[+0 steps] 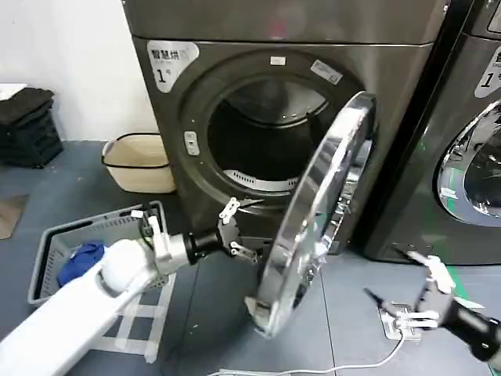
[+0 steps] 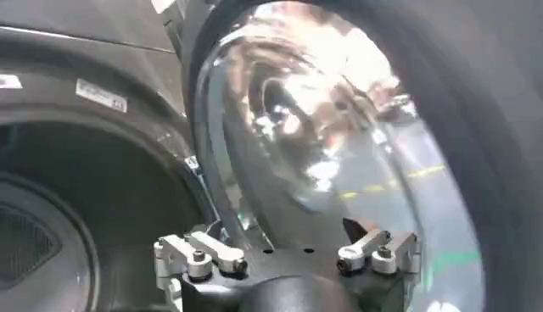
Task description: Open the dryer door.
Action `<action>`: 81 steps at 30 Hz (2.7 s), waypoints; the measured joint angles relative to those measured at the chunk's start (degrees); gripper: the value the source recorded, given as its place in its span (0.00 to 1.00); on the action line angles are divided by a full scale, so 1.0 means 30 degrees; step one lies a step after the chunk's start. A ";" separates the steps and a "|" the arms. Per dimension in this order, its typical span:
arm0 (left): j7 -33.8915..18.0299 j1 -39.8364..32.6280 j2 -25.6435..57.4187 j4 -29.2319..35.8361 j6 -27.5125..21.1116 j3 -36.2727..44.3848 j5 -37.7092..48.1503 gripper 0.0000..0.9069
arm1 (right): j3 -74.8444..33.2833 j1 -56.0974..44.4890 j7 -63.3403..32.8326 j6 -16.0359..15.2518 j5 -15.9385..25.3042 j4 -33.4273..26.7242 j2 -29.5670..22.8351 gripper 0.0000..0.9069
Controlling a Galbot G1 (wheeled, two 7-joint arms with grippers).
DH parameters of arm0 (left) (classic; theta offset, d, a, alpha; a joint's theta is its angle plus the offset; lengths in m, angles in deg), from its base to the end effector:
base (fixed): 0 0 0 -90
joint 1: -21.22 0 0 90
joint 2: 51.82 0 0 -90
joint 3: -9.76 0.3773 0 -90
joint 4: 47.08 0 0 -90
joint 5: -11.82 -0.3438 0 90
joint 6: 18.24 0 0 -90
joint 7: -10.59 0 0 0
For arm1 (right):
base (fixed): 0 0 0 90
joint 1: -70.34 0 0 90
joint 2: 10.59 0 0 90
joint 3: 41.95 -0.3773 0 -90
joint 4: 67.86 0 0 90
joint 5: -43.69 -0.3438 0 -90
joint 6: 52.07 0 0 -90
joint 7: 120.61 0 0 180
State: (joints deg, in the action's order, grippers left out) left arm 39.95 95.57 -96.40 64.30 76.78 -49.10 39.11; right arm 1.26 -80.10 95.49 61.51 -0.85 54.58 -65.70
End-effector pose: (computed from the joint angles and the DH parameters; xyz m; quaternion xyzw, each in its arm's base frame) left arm 0.3434 0.0633 -0.2099 0.5332 0.8212 0.1646 0.1190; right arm 0.0656 -0.2838 -0.1912 -0.2357 0.9553 -0.1507 0.0956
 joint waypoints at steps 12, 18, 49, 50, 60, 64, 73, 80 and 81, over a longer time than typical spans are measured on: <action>-0.0286 -0.1587 -0.1884 -0.1403 -0.0059 0.1895 -0.1324 1.00 | -0.4319 -0.0204 -0.8456 -0.1739 0.5571 -0.1789 -0.6549 1.00; -0.0705 -0.2192 -0.2684 -0.1831 -0.0355 0.2524 -0.1604 1.00 | -0.6125 0.0459 -1.2661 -0.3956 0.6795 -0.3232 -0.8863 1.00; -0.1994 -0.4394 -0.6804 -0.4568 -0.0656 0.5000 -0.2347 1.00 | -1.1287 0.1593 -1.7861 -1.1015 0.7445 -0.7818 -1.2365 1.00; -0.2003 -0.4548 -0.6983 -0.4753 -0.0623 0.5170 -0.2355 1.00 | -1.1375 0.1619 -1.7918 -1.1036 0.7434 -0.7907 -1.2363 1.00; -0.2092 -0.5722 -0.8469 -0.6301 -0.0462 0.6382 -0.2381 1.00 | -1.2130 0.1645 -1.7488 -1.0731 0.7881 -0.8759 -1.2362 1.00; -0.2178 -0.6165 -0.8979 -0.6926 -0.0392 0.6741 -0.2411 1.00 | -1.2339 0.1661 -1.7404 -1.0925 0.7939 -0.8693 -1.2362 1.00; -0.2201 -0.7180 -1.0304 -0.8369 -0.0303 0.7368 -0.2508 1.00 | -1.2677 0.1483 -1.7382 -1.0716 0.8065 -0.8678 -1.2362 1.00; -0.2265 -0.7984 -1.1394 -0.9814 -0.0233 0.7821 -0.2674 1.00 | -1.2693 0.1453 -1.7274 -1.0451 0.8073 -0.8511 -1.2363 1.00; -0.2264 -0.8113 -1.1586 -1.0054 -0.0214 0.7857 -0.2724 1.00 | -1.2694 0.1452 -1.7270 -1.0452 0.8073 -0.8451 -1.2362 1.00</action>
State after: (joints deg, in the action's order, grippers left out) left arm 33.16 71.23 -131.16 34.14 76.14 -25.53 30.93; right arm -36.82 -75.74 43.68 30.16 23.37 29.23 -102.79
